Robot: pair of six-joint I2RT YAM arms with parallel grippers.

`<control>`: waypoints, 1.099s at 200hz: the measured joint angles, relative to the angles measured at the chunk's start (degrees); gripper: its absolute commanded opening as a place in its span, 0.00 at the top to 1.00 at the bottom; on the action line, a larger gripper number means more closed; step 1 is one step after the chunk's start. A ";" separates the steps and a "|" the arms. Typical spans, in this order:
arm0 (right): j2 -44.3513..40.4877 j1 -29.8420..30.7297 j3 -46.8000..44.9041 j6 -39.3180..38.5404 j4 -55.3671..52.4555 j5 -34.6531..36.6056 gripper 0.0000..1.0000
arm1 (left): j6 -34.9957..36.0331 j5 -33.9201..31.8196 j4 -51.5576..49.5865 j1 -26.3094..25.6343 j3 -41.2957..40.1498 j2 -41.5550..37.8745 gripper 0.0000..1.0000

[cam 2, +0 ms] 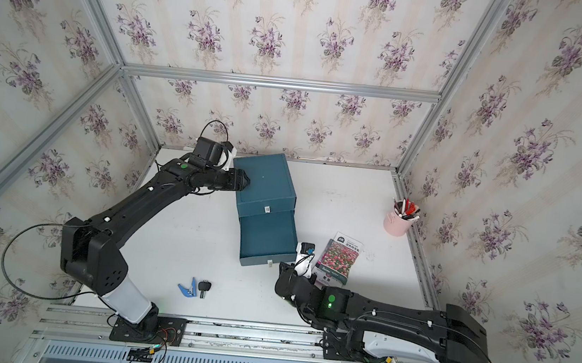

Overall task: Take the seed bags out of the drawer
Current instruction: Close the drawer in the storage box.

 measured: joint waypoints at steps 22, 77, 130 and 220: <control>3.72 -4.37 1.22 -4.15 5.77 -3.65 0.65 | 0.98 -2.29 0.81 -1.05 -0.04 0.09 0.43; 13.77 -11.85 5.97 -12.81 17.97 -8.87 0.68 | 3.23 -7.91 3.45 -3.32 -0.02 1.07 0.58; 23.76 -16.06 8.92 -21.00 29.11 -9.84 0.68 | 6.95 -10.08 4.28 -4.04 -0.83 0.33 0.65; 31.65 -18.43 15.41 -26.99 34.34 -11.96 0.29 | 8.15 -10.10 5.86 -4.04 -2.71 -1.40 0.66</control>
